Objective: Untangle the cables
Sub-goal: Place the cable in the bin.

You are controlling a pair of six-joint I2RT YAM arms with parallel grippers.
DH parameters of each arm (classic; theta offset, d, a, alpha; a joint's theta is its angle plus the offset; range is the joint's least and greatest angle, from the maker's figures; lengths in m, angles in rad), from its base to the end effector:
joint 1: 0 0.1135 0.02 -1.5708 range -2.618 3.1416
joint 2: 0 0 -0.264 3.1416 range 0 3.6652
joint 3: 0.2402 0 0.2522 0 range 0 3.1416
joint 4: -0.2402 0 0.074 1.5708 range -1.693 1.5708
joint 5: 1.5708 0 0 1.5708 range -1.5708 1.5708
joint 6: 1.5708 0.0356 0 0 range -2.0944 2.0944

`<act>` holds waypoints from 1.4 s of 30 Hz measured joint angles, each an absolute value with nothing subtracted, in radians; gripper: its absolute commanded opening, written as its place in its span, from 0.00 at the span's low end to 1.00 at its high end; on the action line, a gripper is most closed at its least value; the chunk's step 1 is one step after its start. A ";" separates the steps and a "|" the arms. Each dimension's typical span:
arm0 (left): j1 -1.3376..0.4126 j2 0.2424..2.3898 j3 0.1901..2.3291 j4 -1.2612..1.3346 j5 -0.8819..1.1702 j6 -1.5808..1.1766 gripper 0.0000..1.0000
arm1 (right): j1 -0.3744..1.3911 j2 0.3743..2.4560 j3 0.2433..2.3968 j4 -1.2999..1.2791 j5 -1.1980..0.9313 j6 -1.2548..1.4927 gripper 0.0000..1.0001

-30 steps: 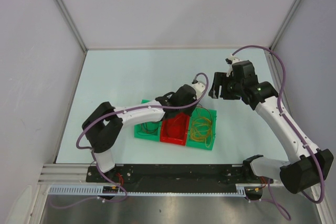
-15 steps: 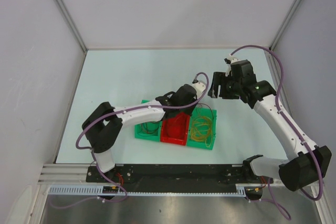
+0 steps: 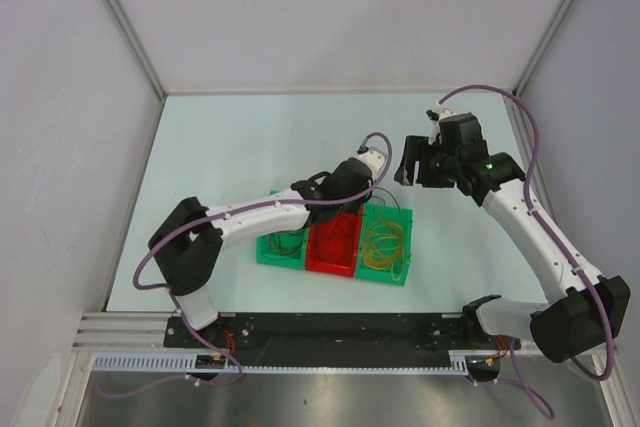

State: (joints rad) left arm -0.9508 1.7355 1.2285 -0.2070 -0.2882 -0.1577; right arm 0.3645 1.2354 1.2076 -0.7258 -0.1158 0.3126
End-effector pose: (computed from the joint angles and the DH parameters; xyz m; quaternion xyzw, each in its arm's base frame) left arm 0.2338 -0.3101 0.2366 0.2927 0.8534 -0.1053 0.4183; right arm 0.2409 0.0963 0.3411 -0.0467 0.9152 0.1818 0.3565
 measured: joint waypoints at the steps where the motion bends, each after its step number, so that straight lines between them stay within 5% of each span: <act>1: -0.950 1.732 1.230 -0.214 -0.302 -0.163 0.00 | 0.364 1.235 1.208 -0.726 -0.118 0.313 0.74; 19: -0.942 1.604 1.240 -0.413 -0.572 -0.356 0.00 | 0.364 1.228 1.208 -0.728 -0.123 0.323 0.74; 42: -0.960 1.446 1.082 -0.523 -0.603 -0.479 0.00 | 0.402 1.192 1.208 -0.739 -0.121 0.348 0.74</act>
